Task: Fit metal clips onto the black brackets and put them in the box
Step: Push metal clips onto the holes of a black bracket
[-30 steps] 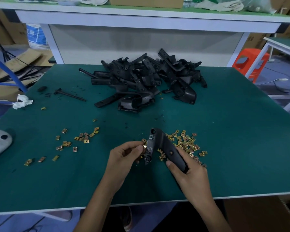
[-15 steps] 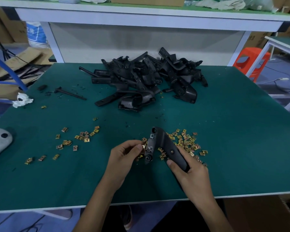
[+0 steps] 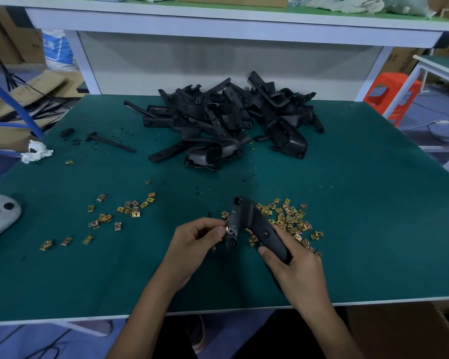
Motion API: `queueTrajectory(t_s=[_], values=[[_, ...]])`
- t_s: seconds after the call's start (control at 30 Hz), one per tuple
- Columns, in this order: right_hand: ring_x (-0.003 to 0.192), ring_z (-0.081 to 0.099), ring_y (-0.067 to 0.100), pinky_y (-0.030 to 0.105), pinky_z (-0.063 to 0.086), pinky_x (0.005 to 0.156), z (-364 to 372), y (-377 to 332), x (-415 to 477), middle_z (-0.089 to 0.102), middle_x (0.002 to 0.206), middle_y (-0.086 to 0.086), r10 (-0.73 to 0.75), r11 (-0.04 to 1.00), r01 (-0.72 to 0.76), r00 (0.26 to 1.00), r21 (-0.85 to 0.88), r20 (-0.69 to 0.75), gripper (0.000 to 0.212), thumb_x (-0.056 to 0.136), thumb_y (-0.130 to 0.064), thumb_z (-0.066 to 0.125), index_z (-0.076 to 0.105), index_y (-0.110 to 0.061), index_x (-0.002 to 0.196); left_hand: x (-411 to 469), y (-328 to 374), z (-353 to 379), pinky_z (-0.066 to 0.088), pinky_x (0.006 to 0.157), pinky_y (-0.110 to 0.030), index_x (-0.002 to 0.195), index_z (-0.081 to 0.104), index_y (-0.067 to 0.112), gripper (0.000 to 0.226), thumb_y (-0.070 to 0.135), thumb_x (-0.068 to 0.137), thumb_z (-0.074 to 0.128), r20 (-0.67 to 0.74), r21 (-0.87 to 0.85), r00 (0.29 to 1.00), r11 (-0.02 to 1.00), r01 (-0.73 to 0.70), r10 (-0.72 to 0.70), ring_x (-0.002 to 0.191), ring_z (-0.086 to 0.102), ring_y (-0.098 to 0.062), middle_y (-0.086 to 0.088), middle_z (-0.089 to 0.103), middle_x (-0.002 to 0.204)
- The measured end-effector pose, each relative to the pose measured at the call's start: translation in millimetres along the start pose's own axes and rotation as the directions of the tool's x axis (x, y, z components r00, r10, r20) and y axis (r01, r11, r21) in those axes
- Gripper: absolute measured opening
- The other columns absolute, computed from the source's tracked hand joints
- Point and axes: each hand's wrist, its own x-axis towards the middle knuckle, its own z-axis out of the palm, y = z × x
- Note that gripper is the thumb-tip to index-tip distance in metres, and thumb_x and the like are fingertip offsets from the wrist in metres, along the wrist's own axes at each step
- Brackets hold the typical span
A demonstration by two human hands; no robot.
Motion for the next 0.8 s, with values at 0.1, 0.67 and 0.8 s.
queueTrajectory(t_s=[0.1, 0.67, 0.8], values=[[0.068, 0.065, 0.012, 0.035, 0.056, 0.064, -1.1, -2.0, 0.1, 0.073, 0.077, -0.012, 0.030, 0.999, -0.030, 0.999, -0.033, 0.019, 0.051, 0.088, -0.033, 0.078, 0.058, -0.061, 0.126, -0.4, 0.9, -1.4, 0.049, 0.064, -0.017, 0.090, 0.080, 0.026, 0.026, 0.005, 0.095, 0.065, 0.015, 0.011, 1.000, 1.000, 0.008, -0.008, 0.078, 0.062, -0.004, 0.003, 0.075, 0.086], [0.076, 0.068, 0.023, 0.040, 0.057, 0.074, -6.1, -9.2, 5.2, 0.075, 0.084, -0.005, 0.073, 0.991, -0.062, 0.993, -0.121, 0.089, 0.052, 0.090, -0.034, 0.077, 0.061, -0.039, 0.139, 3.0, 6.5, -4.6, 0.049, 0.064, -0.019, 0.090, 0.078, 0.020, 0.022, 0.006, 0.097, 0.063, 0.081, 0.074, 0.995, 0.995, 0.060, -0.066, 0.072, 0.058, -0.005, 0.003, 0.070, 0.080], [0.081, 0.068, 0.028, 0.041, 0.056, 0.076, -5.7, -10.3, 3.9, 0.076, 0.088, 0.000, 0.059, 0.991, -0.048, 0.995, -0.124, 0.086, 0.053, 0.090, -0.034, 0.076, 0.059, -0.040, 0.140, 2.7, 5.2, -8.2, 0.050, 0.067, -0.020, 0.118, 0.067, 0.028, 0.031, 0.008, 0.095, 0.067, 0.091, 0.059, 0.995, 0.998, 0.029, -0.035, 0.073, 0.059, -0.006, 0.003, 0.066, 0.076]])
